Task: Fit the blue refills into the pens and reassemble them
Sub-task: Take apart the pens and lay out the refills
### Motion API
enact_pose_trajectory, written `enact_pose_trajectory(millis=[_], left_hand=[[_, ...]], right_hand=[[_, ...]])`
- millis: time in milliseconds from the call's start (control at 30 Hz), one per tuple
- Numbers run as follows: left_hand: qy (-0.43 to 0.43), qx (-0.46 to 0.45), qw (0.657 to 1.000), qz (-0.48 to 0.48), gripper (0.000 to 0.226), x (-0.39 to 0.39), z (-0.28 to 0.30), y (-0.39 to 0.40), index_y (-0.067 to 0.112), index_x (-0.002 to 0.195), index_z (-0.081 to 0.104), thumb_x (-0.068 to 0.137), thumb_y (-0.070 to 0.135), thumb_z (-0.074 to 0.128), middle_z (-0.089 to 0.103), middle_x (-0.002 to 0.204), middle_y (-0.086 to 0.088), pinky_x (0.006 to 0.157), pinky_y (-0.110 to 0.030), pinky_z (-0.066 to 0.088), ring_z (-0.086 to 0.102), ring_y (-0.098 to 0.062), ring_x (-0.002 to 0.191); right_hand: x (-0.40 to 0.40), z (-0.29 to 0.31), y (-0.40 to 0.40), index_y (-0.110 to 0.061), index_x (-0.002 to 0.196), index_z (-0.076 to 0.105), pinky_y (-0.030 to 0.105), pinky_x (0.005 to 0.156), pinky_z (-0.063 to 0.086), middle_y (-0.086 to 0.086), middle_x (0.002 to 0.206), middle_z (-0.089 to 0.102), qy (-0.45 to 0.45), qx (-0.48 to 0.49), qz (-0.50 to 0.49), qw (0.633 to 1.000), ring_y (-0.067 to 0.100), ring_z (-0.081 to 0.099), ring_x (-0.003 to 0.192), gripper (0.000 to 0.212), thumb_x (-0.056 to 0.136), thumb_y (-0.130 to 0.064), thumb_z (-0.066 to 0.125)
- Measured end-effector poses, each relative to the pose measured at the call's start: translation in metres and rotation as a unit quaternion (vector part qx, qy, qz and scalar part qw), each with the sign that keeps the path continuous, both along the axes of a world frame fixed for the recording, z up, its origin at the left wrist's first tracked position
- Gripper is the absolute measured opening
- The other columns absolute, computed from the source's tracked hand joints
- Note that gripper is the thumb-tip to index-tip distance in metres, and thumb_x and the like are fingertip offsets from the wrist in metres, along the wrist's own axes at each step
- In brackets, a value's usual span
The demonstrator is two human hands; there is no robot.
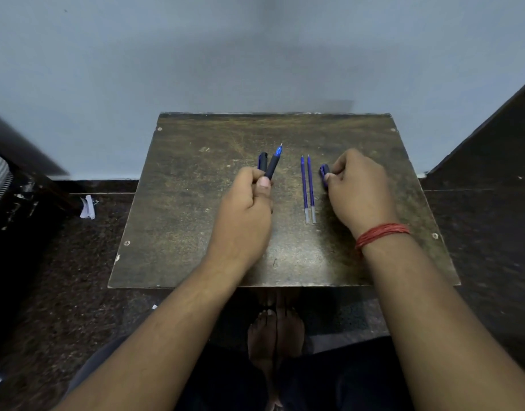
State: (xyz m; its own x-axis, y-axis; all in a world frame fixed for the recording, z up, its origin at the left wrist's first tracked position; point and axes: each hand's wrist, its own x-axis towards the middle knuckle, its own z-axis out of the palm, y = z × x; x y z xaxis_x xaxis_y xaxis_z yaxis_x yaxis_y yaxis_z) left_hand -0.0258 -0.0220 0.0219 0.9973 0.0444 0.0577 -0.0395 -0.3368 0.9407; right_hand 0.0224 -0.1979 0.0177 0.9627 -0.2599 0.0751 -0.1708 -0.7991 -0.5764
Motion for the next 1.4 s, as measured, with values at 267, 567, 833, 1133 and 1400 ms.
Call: enact_pose_trajectory(millis=[267, 567, 833, 1133, 1400], left_hand=[[0.003, -0.007, 1.000, 0.003, 0.020, 0.001, 0.001, 0.001, 0.022, 0.094, 0.056, 0.106, 0.025, 0.041, 0.052, 0.067, 0.009, 0.047, -0.014, 0.037, 0.045, 0.001, 0.053], [-0.003, -0.001, 1.000, 0.000, 0.019, 0.001, 0.000, 0.000, 0.027, 0.090, 0.054, 0.105, 0.024, 0.044, 0.056, 0.069, 0.009, 0.050, -0.012, 0.038, 0.050, 0.002, 0.055], [-0.009, 0.014, 1.000, -0.014, 0.016, 0.002, 0.001, -0.004, 0.023, 0.093, 0.059, 0.104, 0.022, 0.048, 0.060, 0.067, 0.009, 0.050, -0.011, 0.036, 0.051, 0.004, 0.052], [-0.006, -0.026, 0.999, -0.025, 0.022, 0.005, 0.000, -0.002, 0.023, 0.085, 0.056, 0.102, 0.029, 0.044, 0.050, 0.056, 0.017, 0.048, -0.018, 0.032, 0.040, 0.000, 0.048], [0.067, -0.150, 0.985, -0.056, 0.028, 0.007, 0.002, -0.001, 0.015, 0.090, 0.057, 0.093, 0.040, 0.045, 0.047, 0.058, 0.011, 0.045, -0.024, 0.025, 0.032, -0.005, 0.042]], right_hand=[[0.000, 0.002, -0.001, -0.014, 0.097, 0.058, 0.035, 0.077, 0.049, 0.009, 0.099, 0.064, 0.034, -0.012, 0.000, 0.999, 0.026, 0.060, 0.091, 0.010, 0.095, -0.024, 0.060], [-0.013, 0.021, 0.020, -0.025, 0.085, 0.061, 0.030, 0.060, 0.049, 0.000, 0.078, 0.068, -0.076, 0.232, 0.044, 0.969, 0.015, 0.060, 0.066, 0.021, 0.097, -0.041, 0.057], [-0.017, 0.015, 0.053, -0.010, 0.084, 0.062, 0.020, 0.043, 0.040, -0.001, 0.062, 0.058, -0.022, 0.474, 0.059, 0.878, 0.007, 0.053, 0.050, 0.017, 0.091, -0.021, 0.072], [-0.014, 0.013, 0.047, -0.013, 0.084, 0.068, 0.025, 0.053, 0.050, 0.001, 0.069, 0.067, -0.059, 0.529, 0.100, 0.841, 0.014, 0.061, 0.061, 0.011, 0.092, -0.007, 0.067], [-0.009, 0.011, 0.043, -0.009, 0.086, 0.064, 0.023, 0.052, 0.044, -0.004, 0.065, 0.067, -0.064, 0.562, 0.145, 0.812, 0.010, 0.057, 0.056, 0.011, 0.095, -0.002, 0.061]])
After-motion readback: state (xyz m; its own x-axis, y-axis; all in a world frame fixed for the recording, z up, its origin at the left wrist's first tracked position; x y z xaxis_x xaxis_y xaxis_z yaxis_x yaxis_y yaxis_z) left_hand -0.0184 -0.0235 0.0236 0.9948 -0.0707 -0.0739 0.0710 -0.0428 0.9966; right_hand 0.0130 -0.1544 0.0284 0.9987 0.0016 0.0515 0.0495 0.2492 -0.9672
